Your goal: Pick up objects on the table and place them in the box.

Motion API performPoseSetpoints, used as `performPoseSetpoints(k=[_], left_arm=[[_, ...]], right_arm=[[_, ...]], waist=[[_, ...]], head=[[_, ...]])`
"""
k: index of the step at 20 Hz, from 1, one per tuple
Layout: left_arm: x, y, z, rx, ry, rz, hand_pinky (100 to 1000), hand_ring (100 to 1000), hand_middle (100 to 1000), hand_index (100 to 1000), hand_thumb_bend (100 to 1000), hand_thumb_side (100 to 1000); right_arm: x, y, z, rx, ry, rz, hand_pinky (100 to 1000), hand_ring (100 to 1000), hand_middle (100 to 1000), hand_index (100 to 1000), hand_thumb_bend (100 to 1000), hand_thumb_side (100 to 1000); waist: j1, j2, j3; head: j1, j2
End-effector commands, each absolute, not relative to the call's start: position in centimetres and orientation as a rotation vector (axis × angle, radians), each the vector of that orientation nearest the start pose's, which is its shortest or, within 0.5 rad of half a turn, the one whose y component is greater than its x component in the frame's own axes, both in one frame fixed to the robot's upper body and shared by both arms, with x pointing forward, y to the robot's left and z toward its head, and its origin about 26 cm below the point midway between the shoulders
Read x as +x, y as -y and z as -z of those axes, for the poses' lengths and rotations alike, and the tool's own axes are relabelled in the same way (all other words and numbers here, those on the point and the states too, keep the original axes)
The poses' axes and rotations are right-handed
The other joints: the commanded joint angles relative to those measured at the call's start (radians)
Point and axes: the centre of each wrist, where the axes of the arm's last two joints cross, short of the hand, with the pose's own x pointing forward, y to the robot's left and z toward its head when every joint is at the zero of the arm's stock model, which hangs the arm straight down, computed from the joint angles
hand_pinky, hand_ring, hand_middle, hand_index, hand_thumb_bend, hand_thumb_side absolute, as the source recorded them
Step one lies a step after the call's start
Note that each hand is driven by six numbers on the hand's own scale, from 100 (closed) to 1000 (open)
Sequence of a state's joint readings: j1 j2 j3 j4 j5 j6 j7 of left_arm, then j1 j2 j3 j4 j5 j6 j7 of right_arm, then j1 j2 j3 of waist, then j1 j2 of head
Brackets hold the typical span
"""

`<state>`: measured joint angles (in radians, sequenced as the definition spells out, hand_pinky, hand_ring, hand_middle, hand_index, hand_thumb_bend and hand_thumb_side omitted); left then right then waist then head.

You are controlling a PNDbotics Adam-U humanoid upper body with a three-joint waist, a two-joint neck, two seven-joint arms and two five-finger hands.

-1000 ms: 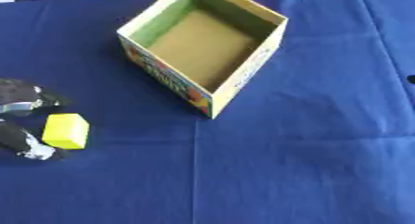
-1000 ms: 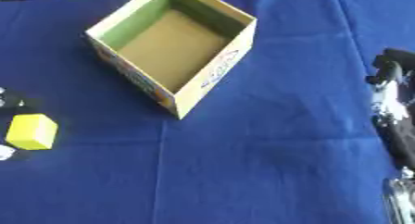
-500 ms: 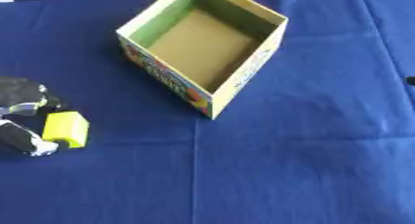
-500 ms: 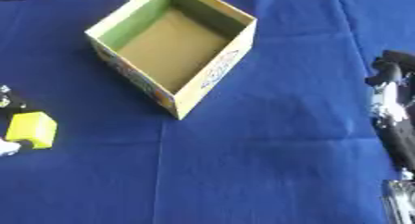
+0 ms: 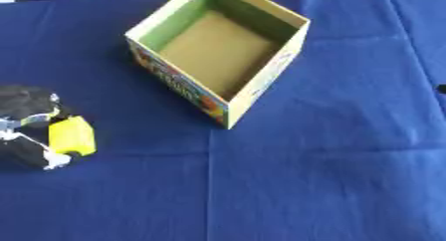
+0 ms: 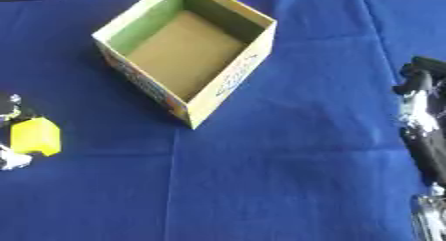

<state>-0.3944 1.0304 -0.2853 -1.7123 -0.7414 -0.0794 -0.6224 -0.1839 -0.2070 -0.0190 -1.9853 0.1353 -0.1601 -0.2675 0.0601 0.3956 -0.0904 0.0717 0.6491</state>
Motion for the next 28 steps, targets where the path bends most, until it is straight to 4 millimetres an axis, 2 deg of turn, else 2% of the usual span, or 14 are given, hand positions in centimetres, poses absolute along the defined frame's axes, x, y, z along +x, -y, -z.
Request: performPoseSetpoints(k=[1,2,4,5,9,10,18,23,28], left_arm=[[32.9,-35.5,-22.8,1.032,0.966,1.892,105,403,387,649,392,594],[33.0,-35.5,-22.8,1.038,0.979,1.881,100,388,372,631,344,580],[32.9,-35.4,-23.1,1.053,1.010,1.858,100,386,369,628,336,577],[32.9,-35.3,-23.4,1.067,1.030,1.843,100,359,348,593,228,545],[32.4,-35.2,-25.2,1.136,1.120,1.766,100,338,344,586,140,499],[32.3,-35.2,-25.5,1.153,1.135,1.750,100,322,337,574,100,459],[31.2,-34.4,-29.0,1.292,1.287,1.623,100,273,301,526,100,369],[30.8,-32.9,-32.5,1.371,1.450,1.563,100,259,289,505,100,335],[31.3,-31.1,-35.3,1.388,1.567,1.547,100,253,284,491,100,327]], right_arm=[[28.8,26.0,-16.2,-0.389,2.368,-0.024,642,781,590,739,100,515],[28.8,26.0,-16.2,-0.389,2.366,-0.025,642,781,590,739,100,515],[28.8,26.0,-16.2,-0.391,2.364,-0.025,642,781,590,739,100,515],[28.8,26.0,-16.2,-0.393,2.363,-0.025,642,781,589,739,100,515],[28.7,26.1,-16.1,-0.397,2.357,-0.025,642,781,589,739,100,514],[28.7,26.1,-16.1,-0.398,2.356,-0.026,642,781,589,739,100,515],[28.7,26.3,-16.1,-0.411,2.355,-0.025,643,781,589,739,100,512],[28.7,26.5,-16.1,-0.416,2.363,-0.030,643,779,589,739,100,508],[28.6,26.6,-16.0,-0.409,2.362,-0.040,643,779,589,739,100,507]], waist=[[0.000,-0.016,0.002],[0.001,-0.016,0.002],[0.001,-0.017,0.003],[0.001,-0.018,0.004],[0.003,-0.021,0.010],[0.003,-0.022,0.011],[0.004,-0.027,0.015],[0.004,-0.042,0.017],[0.007,-0.054,0.015]], head=[[0.000,-0.008],[-0.001,-0.008],[-0.002,-0.008],[-0.003,-0.007],[-0.007,-0.005],[-0.007,-0.005],[-0.015,0.001],[-0.037,0.015],[-0.045,0.026]])
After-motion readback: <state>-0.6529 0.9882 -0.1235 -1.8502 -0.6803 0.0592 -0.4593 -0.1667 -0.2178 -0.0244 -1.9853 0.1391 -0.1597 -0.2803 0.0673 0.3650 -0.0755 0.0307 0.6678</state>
